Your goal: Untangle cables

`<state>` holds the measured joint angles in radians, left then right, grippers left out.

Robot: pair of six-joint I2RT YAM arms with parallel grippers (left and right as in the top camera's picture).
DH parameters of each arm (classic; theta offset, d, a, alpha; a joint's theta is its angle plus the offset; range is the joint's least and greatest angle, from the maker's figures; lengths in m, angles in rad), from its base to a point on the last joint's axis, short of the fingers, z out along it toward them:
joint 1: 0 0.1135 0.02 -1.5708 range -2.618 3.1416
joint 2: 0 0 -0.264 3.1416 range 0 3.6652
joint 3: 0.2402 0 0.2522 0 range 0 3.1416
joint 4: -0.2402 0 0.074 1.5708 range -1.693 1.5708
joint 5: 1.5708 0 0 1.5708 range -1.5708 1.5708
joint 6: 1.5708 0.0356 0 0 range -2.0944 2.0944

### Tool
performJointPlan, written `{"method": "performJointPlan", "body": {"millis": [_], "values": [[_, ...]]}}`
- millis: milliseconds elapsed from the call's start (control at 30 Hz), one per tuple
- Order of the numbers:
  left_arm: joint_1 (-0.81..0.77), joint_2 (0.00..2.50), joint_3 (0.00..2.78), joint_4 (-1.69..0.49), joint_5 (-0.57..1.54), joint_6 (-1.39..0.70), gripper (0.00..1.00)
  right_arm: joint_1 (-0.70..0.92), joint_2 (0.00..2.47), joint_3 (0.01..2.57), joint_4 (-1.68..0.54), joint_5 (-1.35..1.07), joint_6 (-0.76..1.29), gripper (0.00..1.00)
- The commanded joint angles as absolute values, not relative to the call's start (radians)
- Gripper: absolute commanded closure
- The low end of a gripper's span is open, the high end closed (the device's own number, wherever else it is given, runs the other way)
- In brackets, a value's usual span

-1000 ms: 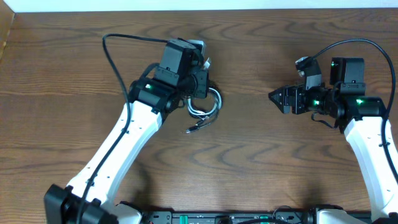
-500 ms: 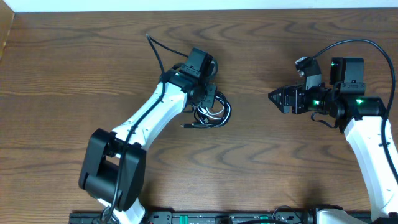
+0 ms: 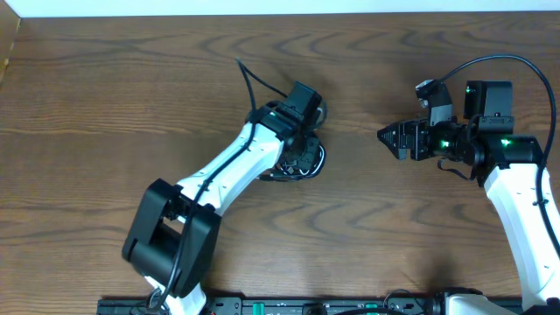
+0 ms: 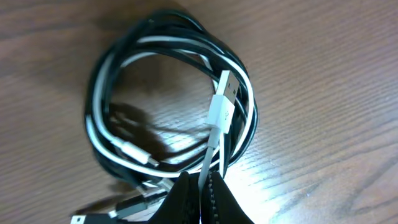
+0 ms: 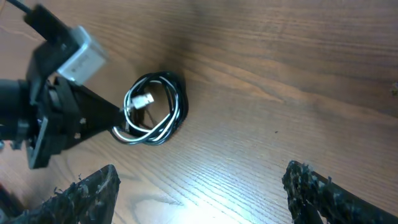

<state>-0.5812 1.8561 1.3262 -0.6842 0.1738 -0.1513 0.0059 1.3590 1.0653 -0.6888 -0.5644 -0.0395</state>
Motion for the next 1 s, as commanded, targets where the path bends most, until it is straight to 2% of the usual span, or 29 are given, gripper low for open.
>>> {"method": "performJointPlan", "body": {"millis": [0,433,500,600,667,967], "values": [[-0.576,1.920,1.325,-0.691,0.167,-0.132,0.93,0.021,1.364,1.084,-0.688,-0.567,-0.030,0.19],[-0.527,1.942,1.325,-0.731,0.168,-0.170,0.92,0.021,1.364,1.084,-0.689,-0.567,-0.030,0.18],[-0.528,1.942,1.325,-0.709,0.168,-0.170,0.83,0.021,1.364,1.084,-0.688,-0.567,-0.030,0.18],[-0.528,1.942,1.325,-0.686,0.168,-0.170,0.51,0.021,1.364,1.084,-0.688,-0.567,-0.030,0.17],[-0.528,1.942,1.325,-0.684,0.168,-0.169,0.42,0.021,1.364,1.084,-0.690,-0.567,-0.030,0.17],[-0.527,1.885,1.421,-0.803,0.118,-0.097,0.41,0.021,1.364,1.084,-0.691,-0.562,-0.030,0.16]]}}
